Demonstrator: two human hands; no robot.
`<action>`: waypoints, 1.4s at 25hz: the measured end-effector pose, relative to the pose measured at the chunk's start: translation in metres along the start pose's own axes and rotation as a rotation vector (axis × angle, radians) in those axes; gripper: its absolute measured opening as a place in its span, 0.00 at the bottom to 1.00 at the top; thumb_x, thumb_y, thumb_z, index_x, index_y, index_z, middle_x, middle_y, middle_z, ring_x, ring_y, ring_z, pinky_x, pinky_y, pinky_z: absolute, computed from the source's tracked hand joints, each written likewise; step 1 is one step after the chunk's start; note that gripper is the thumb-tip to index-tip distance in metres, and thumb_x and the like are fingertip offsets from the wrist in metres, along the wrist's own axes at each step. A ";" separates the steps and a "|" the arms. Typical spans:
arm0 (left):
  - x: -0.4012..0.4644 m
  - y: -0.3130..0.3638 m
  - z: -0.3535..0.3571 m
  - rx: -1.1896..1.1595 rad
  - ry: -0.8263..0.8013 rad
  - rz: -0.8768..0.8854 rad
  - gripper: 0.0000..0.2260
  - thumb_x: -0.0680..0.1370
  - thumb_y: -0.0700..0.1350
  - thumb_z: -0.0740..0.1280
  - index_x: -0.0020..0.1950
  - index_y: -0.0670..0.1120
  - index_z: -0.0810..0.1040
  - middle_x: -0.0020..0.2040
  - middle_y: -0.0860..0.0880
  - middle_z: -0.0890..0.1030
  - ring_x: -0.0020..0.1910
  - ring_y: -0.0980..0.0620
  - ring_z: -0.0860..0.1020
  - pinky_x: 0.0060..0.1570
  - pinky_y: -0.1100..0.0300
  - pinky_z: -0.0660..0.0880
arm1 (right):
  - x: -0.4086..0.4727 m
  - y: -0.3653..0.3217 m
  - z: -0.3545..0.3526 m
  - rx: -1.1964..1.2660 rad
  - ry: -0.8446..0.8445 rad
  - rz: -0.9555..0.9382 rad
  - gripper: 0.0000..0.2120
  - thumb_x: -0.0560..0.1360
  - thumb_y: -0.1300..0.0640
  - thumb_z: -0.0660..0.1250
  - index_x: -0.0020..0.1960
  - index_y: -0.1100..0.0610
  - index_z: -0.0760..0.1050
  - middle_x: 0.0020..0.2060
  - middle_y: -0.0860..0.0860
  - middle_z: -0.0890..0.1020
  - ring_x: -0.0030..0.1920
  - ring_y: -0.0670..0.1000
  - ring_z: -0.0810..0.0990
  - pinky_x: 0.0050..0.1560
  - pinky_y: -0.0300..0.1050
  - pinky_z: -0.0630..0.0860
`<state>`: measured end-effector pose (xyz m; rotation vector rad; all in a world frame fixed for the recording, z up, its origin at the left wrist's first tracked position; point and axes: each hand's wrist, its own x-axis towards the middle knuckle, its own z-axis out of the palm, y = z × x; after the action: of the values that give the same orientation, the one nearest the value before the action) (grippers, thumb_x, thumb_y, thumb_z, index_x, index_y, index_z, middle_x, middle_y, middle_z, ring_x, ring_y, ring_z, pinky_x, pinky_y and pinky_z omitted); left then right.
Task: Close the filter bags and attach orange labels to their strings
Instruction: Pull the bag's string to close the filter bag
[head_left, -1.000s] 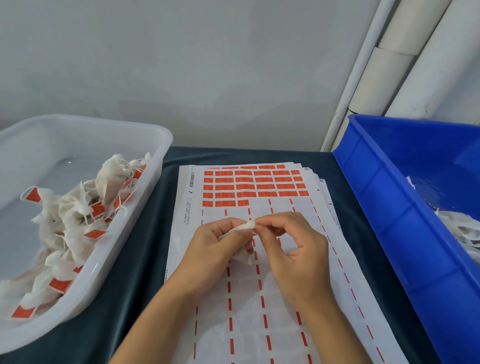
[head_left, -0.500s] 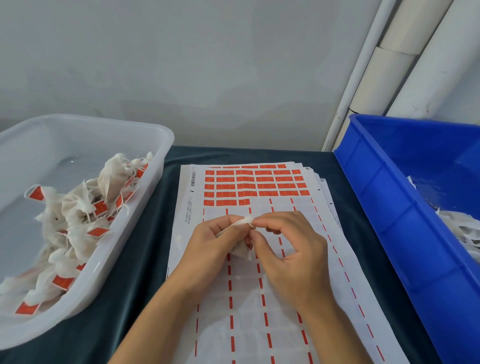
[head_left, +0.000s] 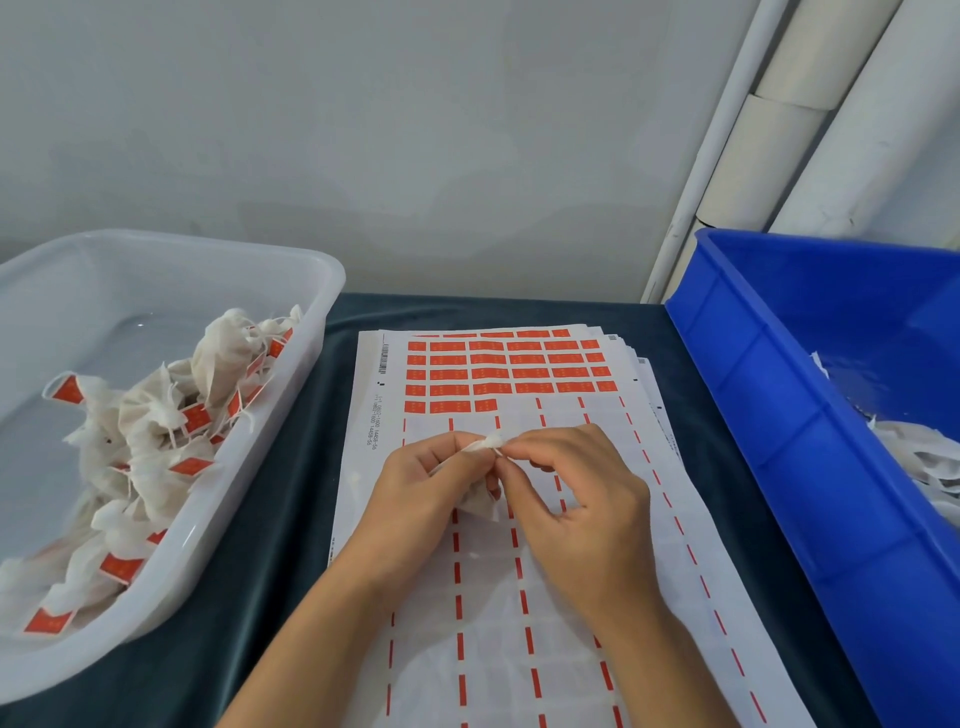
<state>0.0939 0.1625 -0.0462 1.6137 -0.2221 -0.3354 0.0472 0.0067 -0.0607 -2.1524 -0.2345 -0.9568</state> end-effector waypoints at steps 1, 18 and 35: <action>0.000 0.000 0.000 0.004 -0.001 0.001 0.15 0.85 0.50 0.64 0.44 0.49 0.86 0.42 0.45 0.86 0.45 0.46 0.84 0.57 0.49 0.81 | 0.000 0.000 0.000 0.004 -0.006 0.009 0.09 0.76 0.55 0.76 0.55 0.56 0.85 0.51 0.47 0.85 0.55 0.43 0.82 0.59 0.35 0.78; 0.000 0.000 0.003 0.078 -0.014 0.041 0.12 0.81 0.54 0.67 0.43 0.50 0.85 0.43 0.45 0.86 0.46 0.43 0.85 0.55 0.42 0.83 | -0.001 -0.003 0.003 -0.087 -0.141 0.107 0.03 0.80 0.52 0.67 0.52 0.49 0.74 0.48 0.42 0.78 0.49 0.44 0.77 0.51 0.29 0.76; -0.003 0.001 0.004 0.028 -0.046 0.245 0.06 0.81 0.49 0.67 0.52 0.56 0.84 0.46 0.52 0.85 0.43 0.52 0.82 0.48 0.62 0.80 | 0.002 -0.011 0.001 0.336 -0.087 0.420 0.06 0.85 0.57 0.60 0.52 0.48 0.71 0.41 0.45 0.79 0.42 0.51 0.81 0.43 0.43 0.82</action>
<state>0.0903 0.1598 -0.0447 1.5871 -0.4567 -0.1808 0.0443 0.0149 -0.0532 -1.8335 0.0191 -0.5402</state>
